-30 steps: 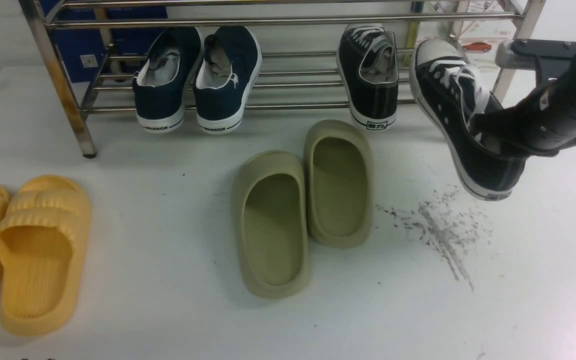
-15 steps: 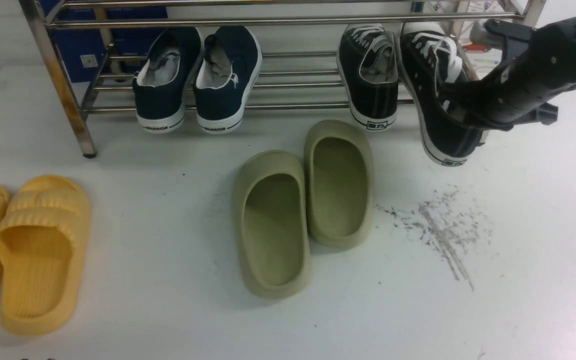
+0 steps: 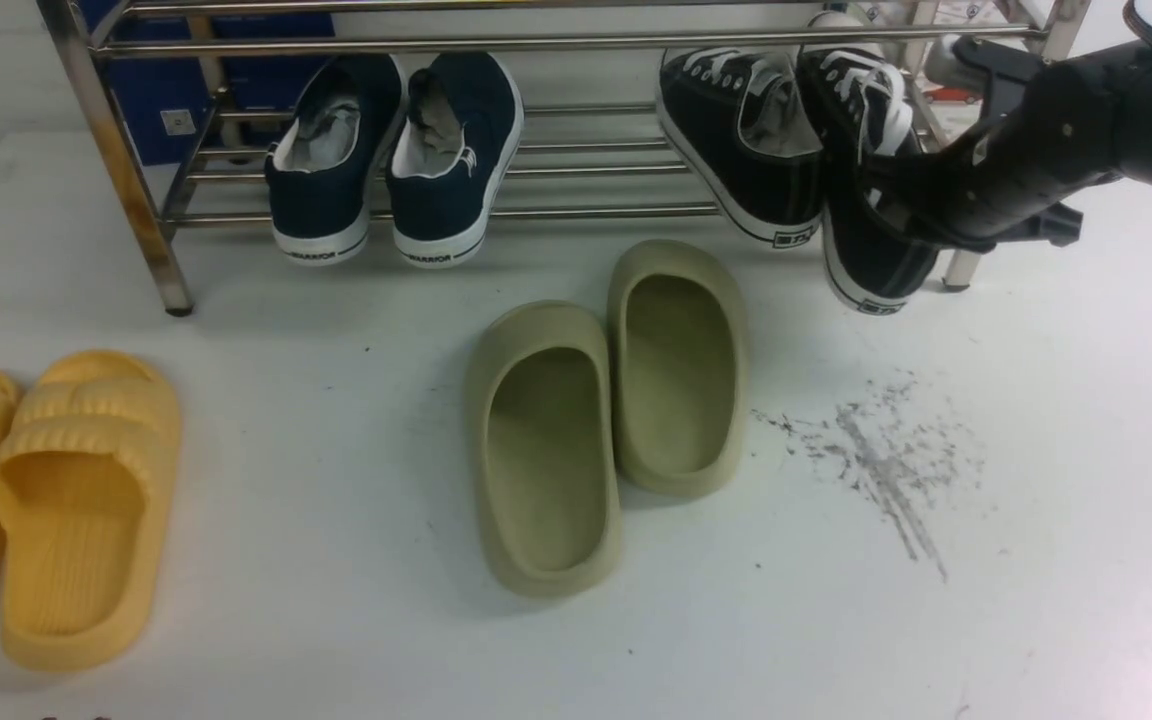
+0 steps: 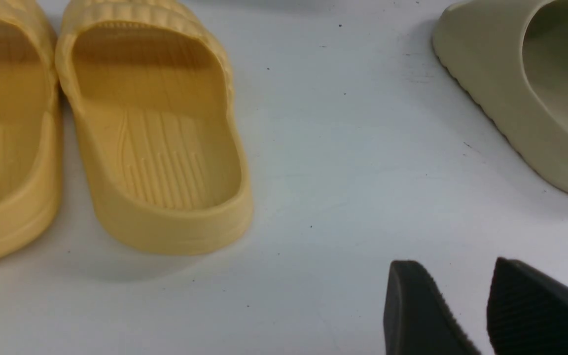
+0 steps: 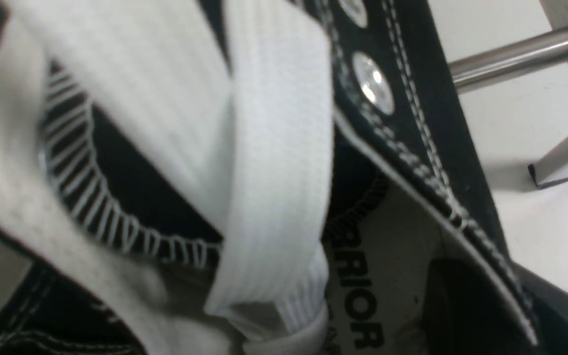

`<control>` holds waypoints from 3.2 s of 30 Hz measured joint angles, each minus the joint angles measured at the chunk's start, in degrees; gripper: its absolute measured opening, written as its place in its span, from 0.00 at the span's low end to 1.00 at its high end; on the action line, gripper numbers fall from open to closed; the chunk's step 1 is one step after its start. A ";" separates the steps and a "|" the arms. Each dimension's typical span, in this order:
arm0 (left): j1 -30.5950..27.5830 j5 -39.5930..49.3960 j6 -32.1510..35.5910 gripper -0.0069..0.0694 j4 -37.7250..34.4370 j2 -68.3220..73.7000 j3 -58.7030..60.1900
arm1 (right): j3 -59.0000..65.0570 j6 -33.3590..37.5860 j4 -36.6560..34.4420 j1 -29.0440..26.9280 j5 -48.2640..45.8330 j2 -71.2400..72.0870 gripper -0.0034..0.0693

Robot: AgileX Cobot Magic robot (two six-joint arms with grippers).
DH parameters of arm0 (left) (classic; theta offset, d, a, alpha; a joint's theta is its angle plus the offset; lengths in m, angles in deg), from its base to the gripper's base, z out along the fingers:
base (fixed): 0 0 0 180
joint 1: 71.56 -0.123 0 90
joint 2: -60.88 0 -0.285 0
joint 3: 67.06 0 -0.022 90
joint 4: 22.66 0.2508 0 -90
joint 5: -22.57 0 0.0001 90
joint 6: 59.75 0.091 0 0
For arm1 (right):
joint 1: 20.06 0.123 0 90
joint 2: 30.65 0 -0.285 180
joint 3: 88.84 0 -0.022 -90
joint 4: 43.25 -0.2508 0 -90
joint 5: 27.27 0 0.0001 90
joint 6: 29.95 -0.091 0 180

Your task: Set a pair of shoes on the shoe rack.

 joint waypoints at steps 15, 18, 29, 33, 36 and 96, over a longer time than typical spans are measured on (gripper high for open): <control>0.00 0.00 0.00 0.40 0.00 0.00 0.00 | -0.07 -0.64 2.57 0.00 1.06 -0.23 0.18; 0.00 0.00 0.00 0.40 0.00 0.00 0.00 | -0.07 -0.89 2.57 0.00 1.49 -0.23 0.23; 0.00 0.00 0.00 0.40 0.00 0.00 0.00 | -0.64 -0.05 2.57 0.07 2.02 4.43 0.53; 0.00 0.00 0.00 0.40 0.00 0.00 0.00 | -0.67 3.93 2.69 0.07 -3.79 9.65 0.54; 0.00 0.00 0.00 0.40 0.00 0.00 0.00 | -0.85 10.02 2.63 0.07 -16.34 13.59 0.46; 0.00 0.00 0.00 0.40 0.00 0.00 0.00 | 6.17 26.05 -9.50 0.11 -23.98 26.48 0.06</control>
